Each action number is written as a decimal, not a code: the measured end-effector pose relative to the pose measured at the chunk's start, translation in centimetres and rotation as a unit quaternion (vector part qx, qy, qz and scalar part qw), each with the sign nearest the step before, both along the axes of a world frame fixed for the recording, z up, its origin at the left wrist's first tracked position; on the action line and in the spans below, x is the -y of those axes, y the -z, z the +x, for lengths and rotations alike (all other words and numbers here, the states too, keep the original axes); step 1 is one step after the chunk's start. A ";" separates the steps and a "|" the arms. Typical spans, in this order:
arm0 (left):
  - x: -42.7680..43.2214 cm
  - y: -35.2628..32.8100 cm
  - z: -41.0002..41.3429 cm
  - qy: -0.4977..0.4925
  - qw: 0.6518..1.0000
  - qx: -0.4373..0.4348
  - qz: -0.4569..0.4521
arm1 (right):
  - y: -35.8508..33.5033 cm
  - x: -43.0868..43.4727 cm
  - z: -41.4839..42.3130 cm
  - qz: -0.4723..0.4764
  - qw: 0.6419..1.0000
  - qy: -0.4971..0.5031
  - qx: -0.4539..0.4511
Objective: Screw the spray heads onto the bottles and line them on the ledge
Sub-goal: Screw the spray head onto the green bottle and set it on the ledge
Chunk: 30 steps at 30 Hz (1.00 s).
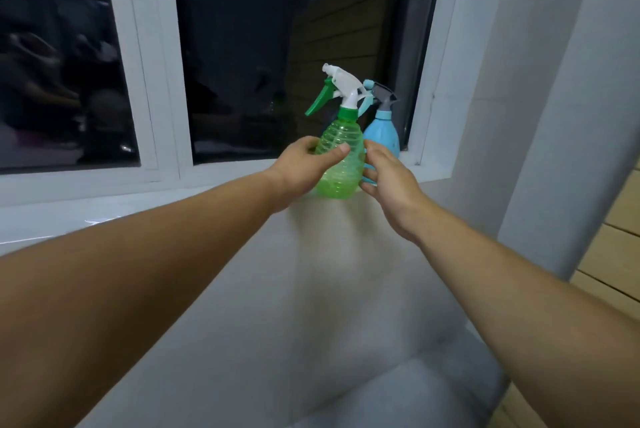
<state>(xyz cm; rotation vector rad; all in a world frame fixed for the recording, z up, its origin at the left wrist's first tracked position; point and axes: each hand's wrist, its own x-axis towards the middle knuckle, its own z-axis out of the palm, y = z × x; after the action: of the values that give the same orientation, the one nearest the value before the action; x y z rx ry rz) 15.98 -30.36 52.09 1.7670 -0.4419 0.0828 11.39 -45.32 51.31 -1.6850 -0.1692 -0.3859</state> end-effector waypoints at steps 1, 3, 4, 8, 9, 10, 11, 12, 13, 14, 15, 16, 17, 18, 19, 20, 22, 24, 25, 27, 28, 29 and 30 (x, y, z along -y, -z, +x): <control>0.0 0.1 0.7 -0.001 1.000 -0.004 0.001 | 0.1 -0.1 0.7 -0.010 1.000 0.003 -0.005; -0.1 0.3 2.0 -0.006 1.000 -0.004 0.004 | 0.1 -0.2 1.8 -0.020 1.000 0.003 -0.010; -0.1 0.3 2.3 -0.009 1.000 0.000 0.002 | 0.1 -0.3 2.3 -0.021 1.000 0.002 -0.010; -0.4 0.5 4.4 -0.021 1.000 0.003 -0.003 | 0.1 -0.4 4.0 -0.024 1.000 -0.001 -0.011; -0.5 0.6 4.8 -0.023 1.000 -0.003 0.001 | 0.1 -0.5 4.2 -0.028 1.000 0.000 -0.013; -0.6 0.6 5.0 -0.021 1.000 -0.009 0.004 | 0.2 -0.6 4.6 -0.031 0.999 0.000 -0.015; -0.6 0.7 5.3 -0.018 1.000 -0.013 0.008 | 0.3 -0.6 4.9 -0.035 0.999 0.000 -0.017; -0.6 0.8 5.6 -0.018 1.000 -0.017 0.012 | 0.5 -0.7 5.3 -0.036 0.999 0.000 -0.019; -0.7 0.9 5.8 -0.019 1.000 -0.019 0.014 | 0.7 -0.7 5.6 -0.037 0.999 0.003 -0.020; -0.7 1.0 6.0 -0.019 0.999 -0.021 0.016 | 0.8 -0.8 5.8 -0.037 0.999 0.004 -0.019; -0.8 1.0 6.3 -0.019 0.999 -0.020 0.018 | 1.0 -0.8 5.9 -0.037 0.999 0.005 -0.019; -0.8 1.0 6.2 -0.017 0.999 -0.019 0.020 | 1.1 -0.8 6.0 -0.034 0.999 0.005 -0.021; -0.9 1.0 6.3 -0.017 0.999 -0.019 0.021 | 1.2 -0.9 6.1 -0.027 0.999 0.002 -0.023; -0.8 0.9 6.2 -0.021 0.999 -0.016 0.026 | 1.2 -1.0 6.1 -0.019 1.000 -0.002 -0.024; -0.7 0.9 6.1 -0.030 0.999 -0.011 0.036 | 1.3 -1.0 6.2 -0.014 1.000 -0.008 -0.024; -0.6 0.9 6.0 -0.044 0.998 -0.004 0.052 | 1.4 -1.0 6.2 -0.011 1.000 -0.013 -0.025; -0.5 1.0 5.9 -0.068 0.995 0.006 0.078 | 1.5 -1.0 6.2 -0.009 0.999 -0.016 -0.026; -0.5 1.0 5.8 -0.075 0.993 0.001 0.090 | 1.7 -0.8 6.1 -0.010 1.000 -0.004 -0.020; -0.6 1.0 5.7 -0.079 0.993 -0.003 0.093 | 1.7 -0.6 5.9 -0.012 1.000 0.005 -0.015; -0.9 0.9 5.0 -0.095 0.991 -0.006 0.092 | 1.9 -0.2 5.3 -0.006 0.999 0.031 -0.008; -1.2 0.8 4.3 -0.107 0.990 0.007 0.091 | 2.0 0.2 4.7 0.004 0.999 0.044 -0.005; -1.6 0.9 3.4 -0.120 0.988 0.026 0.088 | 2.3 0.6 4.0 0.014 0.998 0.058 -0.001; -2.0 1.0 2.4 -0.132 0.986 0.054 0.084 | 2.7 1.1 3.2 0.019 0.998 0.066 0.004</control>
<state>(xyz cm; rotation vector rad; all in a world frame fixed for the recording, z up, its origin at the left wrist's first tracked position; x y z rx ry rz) 18.34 -28.37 51.07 1.9869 -0.2967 0.3380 14.55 -46.38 48.59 -1.6620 -0.0562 -0.4903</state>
